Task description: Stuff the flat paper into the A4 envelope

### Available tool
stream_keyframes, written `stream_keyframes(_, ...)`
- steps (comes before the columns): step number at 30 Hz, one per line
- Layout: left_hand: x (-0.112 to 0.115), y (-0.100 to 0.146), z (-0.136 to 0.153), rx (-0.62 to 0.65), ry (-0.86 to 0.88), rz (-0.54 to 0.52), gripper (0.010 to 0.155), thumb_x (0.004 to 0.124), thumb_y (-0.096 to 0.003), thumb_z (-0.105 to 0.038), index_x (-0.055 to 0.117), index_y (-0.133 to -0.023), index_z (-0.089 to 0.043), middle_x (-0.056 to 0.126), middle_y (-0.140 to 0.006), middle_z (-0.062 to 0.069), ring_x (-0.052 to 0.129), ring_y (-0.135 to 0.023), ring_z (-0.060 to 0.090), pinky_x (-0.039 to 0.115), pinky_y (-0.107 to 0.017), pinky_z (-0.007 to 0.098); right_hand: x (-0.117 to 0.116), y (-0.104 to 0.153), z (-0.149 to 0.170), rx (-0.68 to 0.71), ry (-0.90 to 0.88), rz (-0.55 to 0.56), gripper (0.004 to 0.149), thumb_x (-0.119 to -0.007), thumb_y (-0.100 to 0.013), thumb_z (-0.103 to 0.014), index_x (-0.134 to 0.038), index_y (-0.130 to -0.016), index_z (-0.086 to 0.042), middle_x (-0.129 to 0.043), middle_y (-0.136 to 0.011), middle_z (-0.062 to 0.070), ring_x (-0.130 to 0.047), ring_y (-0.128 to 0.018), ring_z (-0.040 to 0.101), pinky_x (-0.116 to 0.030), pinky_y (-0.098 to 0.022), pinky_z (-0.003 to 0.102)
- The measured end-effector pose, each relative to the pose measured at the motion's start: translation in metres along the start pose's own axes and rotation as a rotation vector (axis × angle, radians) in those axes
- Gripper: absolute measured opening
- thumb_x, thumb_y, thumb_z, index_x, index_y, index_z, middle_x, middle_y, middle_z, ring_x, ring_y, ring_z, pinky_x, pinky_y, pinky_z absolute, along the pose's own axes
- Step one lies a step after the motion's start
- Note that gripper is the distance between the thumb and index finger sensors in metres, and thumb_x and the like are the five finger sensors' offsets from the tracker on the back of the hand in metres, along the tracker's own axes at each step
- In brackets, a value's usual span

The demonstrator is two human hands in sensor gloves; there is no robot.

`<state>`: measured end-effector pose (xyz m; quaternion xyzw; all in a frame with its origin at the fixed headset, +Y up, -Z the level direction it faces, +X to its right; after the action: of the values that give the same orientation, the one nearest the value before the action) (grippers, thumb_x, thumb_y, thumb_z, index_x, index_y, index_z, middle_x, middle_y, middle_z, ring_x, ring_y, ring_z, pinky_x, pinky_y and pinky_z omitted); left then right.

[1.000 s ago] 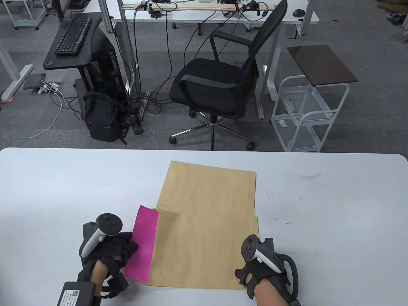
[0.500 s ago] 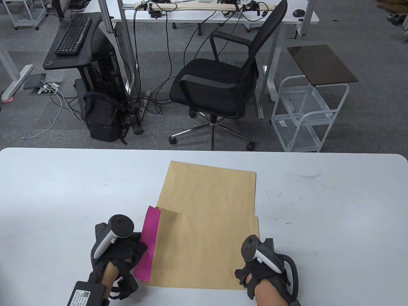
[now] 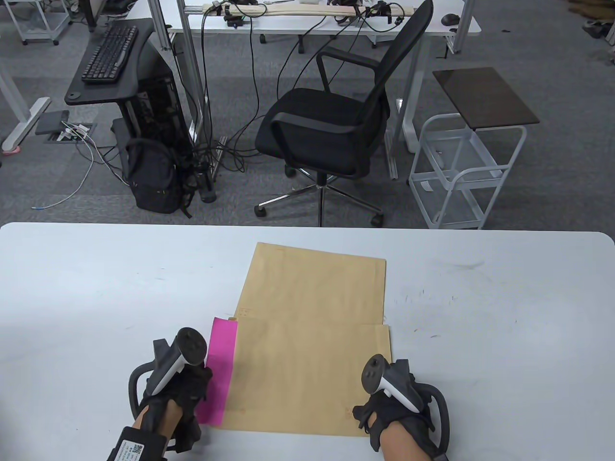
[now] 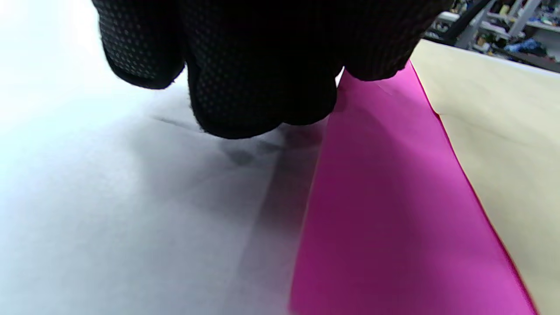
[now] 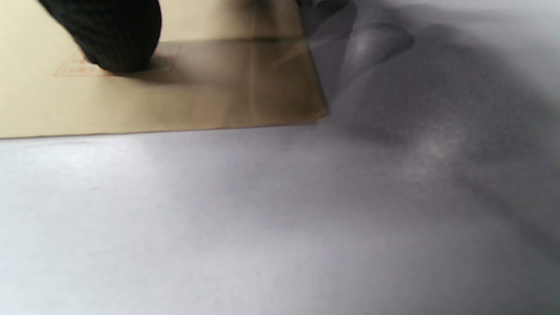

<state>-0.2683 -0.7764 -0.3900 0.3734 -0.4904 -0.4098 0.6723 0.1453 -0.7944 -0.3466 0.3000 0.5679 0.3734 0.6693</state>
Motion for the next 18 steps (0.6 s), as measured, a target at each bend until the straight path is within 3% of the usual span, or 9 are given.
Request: stream_keyframes(18,0.005,0.005,-0.02,0.101,-0.136,-0.02,0.051,0.082,-0.0432,-0.042,0.085,-0.091,-0.026,0.1,-0.074,-0.013,0.109,-0.055,0.015,0.087,-0.061,0.048,-0.002,-0.002,0.004,0.023,-0.028,-0.026,0.085,-0.077,-0.047,-0.067,-0.027,-0.11,-0.038,-0.02,-0.11,0.002,-0.034,-0.108,0.037,-0.044,-0.072,0.066)
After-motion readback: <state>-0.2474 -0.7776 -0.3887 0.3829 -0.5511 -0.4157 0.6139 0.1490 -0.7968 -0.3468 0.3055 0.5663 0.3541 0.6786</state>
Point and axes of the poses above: the tracker on the back of each hand, its own z axis roughly to the little-finger side, its own y axis roughly from the fingertips to the wrist, x = y × z, the point moved 4 cm from there along -y, roughly from the wrist to the fingertips
